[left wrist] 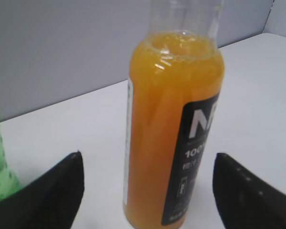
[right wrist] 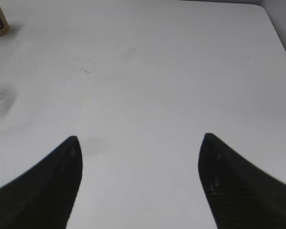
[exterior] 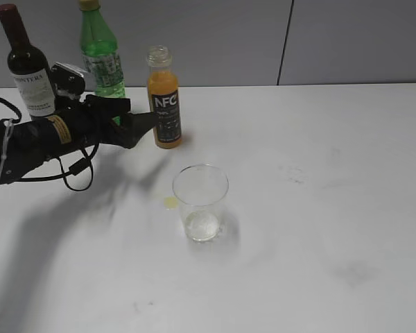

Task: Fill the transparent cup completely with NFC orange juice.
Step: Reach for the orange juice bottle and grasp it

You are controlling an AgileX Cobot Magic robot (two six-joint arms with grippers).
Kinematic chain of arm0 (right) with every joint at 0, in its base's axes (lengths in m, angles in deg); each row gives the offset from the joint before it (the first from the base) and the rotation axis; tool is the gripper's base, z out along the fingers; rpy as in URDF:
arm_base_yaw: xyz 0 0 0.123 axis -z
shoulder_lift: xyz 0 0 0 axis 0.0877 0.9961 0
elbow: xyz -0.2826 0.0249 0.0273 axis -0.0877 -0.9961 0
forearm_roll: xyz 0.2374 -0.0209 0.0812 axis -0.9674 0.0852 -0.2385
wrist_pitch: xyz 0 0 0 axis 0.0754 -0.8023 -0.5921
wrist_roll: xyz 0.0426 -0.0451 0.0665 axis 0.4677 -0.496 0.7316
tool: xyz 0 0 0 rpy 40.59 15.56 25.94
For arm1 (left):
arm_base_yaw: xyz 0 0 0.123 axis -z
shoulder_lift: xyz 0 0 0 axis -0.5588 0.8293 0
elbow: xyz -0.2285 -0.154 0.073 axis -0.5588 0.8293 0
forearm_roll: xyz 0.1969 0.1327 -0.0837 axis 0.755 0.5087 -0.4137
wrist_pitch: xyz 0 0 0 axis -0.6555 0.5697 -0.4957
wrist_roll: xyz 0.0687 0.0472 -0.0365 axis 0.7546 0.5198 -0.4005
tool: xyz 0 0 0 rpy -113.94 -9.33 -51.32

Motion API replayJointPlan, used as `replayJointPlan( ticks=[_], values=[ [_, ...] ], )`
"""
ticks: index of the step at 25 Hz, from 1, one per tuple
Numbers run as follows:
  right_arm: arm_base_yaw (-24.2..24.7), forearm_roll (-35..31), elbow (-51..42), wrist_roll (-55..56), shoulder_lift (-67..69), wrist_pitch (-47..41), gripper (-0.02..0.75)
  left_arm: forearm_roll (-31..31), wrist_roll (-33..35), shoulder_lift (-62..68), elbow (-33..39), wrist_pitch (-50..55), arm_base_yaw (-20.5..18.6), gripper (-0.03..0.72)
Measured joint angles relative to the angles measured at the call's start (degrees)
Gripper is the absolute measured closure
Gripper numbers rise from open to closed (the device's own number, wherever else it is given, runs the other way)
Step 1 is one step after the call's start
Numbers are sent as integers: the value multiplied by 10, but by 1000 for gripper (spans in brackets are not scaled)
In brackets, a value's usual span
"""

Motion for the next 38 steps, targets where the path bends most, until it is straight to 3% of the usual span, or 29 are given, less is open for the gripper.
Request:
replayJointPlan(
  ticks=[23,31,38],
  values=[
    [0,0,0,0,0,0,150,-62,31,108,-136,21,55,42],
    [0,-1,0,0,0,0,150,-98,31,111,-143,39,61,47],
    [0,-1,0,0,0,0,150,-103,31,111,-143,43,62,187]
  ],
)
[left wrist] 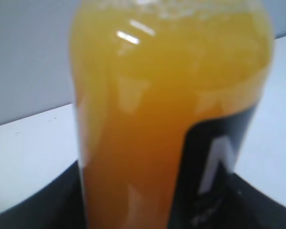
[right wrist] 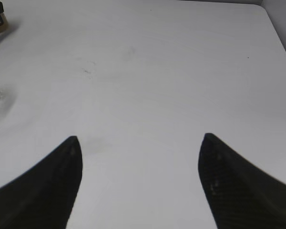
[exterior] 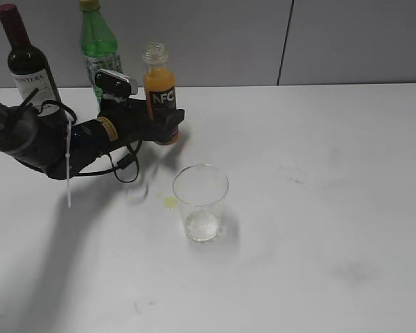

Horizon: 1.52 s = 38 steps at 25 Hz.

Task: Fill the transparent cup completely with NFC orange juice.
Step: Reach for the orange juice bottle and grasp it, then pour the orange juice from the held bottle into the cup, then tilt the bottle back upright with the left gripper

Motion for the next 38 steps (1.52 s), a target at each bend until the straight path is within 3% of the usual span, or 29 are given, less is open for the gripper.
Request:
replayJointPlan(
  ticks=[11,22,30,38],
  values=[
    [0,0,0,0,0,0,150,-19,1,-15,21,4,-2,210],
    [0,0,0,0,0,0,150,-19,35,-124,194,-9,-4,210],
    [0,0,0,0,0,0,150,-61,154,-269,339,8,0,210],
    [0,0,0,0,0,0,150,-219,330,-380,391,128,75,210]
  ],
)
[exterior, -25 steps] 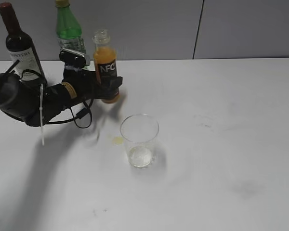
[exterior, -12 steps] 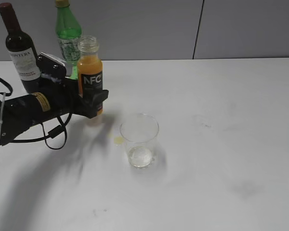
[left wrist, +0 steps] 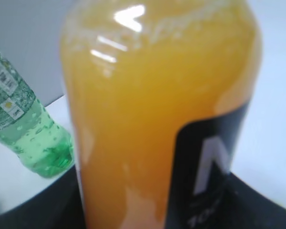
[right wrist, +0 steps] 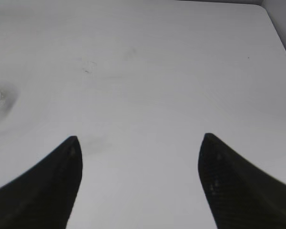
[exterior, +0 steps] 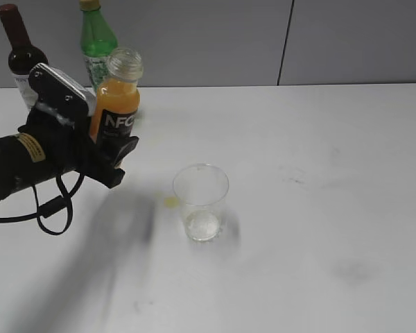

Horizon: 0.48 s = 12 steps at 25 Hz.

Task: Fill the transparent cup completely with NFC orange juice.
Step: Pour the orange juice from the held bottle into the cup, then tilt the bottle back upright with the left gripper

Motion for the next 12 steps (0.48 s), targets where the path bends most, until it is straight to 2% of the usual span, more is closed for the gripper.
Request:
replayJointPlan(
  ticks=[7,12],
  values=[
    [0,0,0,0,0,0,150,-147,181,-11,16,28,47,210],
    [0,0,0,0,0,0,150,-184,276,-11,20,34,54,210]
  ],
)
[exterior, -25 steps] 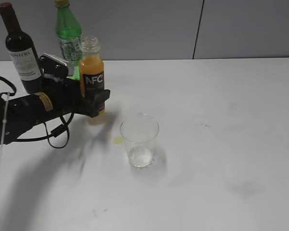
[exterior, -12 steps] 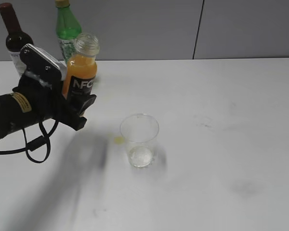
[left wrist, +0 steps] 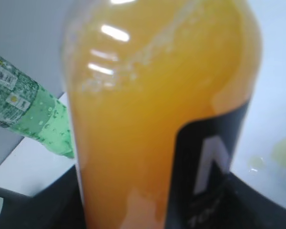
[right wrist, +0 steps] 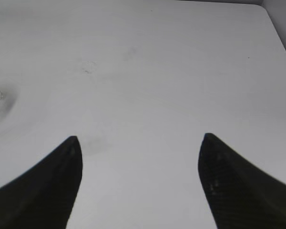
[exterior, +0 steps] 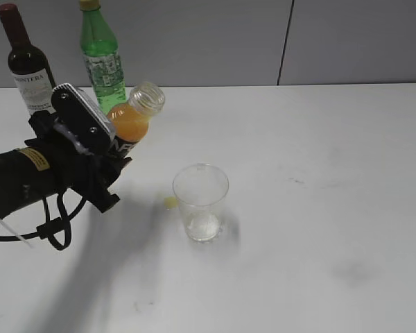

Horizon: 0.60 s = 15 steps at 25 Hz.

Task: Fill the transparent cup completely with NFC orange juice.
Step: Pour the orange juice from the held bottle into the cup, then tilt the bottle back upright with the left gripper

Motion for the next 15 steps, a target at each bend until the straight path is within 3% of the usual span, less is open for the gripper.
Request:
replayJointPlan(
  ticks=[9,15],
  values=[
    [0,0,0,0,0,0,150,-37,160,0,0,0,13,210],
    [0,0,0,0,0,0,150,-40,221,0,0,-2,14,210]
  ],
)
